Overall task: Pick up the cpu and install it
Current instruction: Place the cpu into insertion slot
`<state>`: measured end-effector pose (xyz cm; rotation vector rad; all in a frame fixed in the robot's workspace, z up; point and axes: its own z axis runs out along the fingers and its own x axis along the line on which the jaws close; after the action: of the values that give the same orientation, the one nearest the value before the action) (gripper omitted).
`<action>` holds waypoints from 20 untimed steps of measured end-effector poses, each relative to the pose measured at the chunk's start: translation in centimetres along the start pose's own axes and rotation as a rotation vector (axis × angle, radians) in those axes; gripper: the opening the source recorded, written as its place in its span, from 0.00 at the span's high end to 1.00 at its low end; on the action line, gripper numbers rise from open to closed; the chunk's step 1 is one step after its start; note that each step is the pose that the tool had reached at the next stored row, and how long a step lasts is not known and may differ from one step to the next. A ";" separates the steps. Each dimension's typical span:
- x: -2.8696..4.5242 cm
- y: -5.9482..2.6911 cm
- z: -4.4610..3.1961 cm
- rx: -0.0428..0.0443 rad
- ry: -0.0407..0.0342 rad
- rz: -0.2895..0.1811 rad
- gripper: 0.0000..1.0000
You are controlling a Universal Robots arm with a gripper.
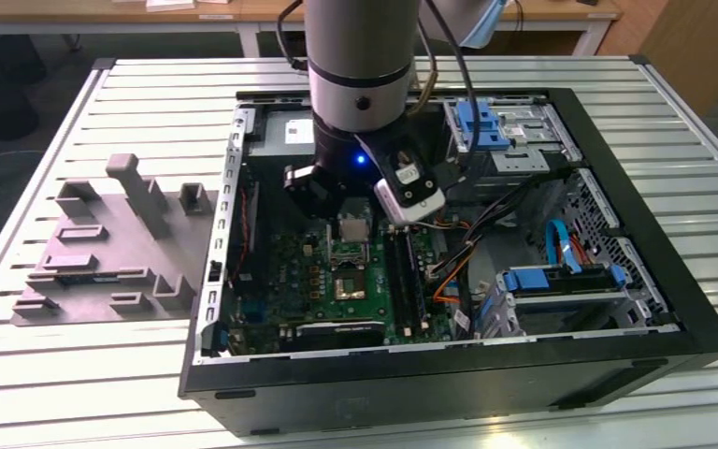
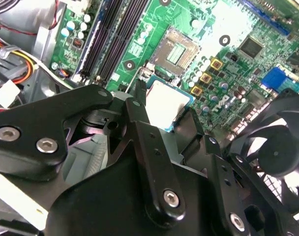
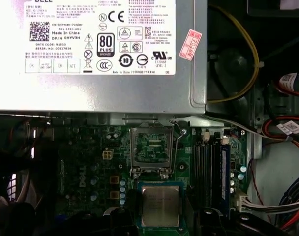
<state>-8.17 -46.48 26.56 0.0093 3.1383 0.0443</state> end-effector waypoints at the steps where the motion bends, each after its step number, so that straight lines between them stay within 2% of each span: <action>1: 0.00 -0.14 0.10 0.0000 0.0003 0.000 0.53; 9: 0.01 -0.73 1.30 0.0006 0.0046 -0.013 0.53; 15: 0.10 -0.78 1.72 0.0005 -0.0077 -0.013 0.53; 20: 0.14 -0.88 2.48 0.0005 -0.0080 -0.013 0.53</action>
<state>-8.30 -47.28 24.06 -0.0110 3.1300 0.0433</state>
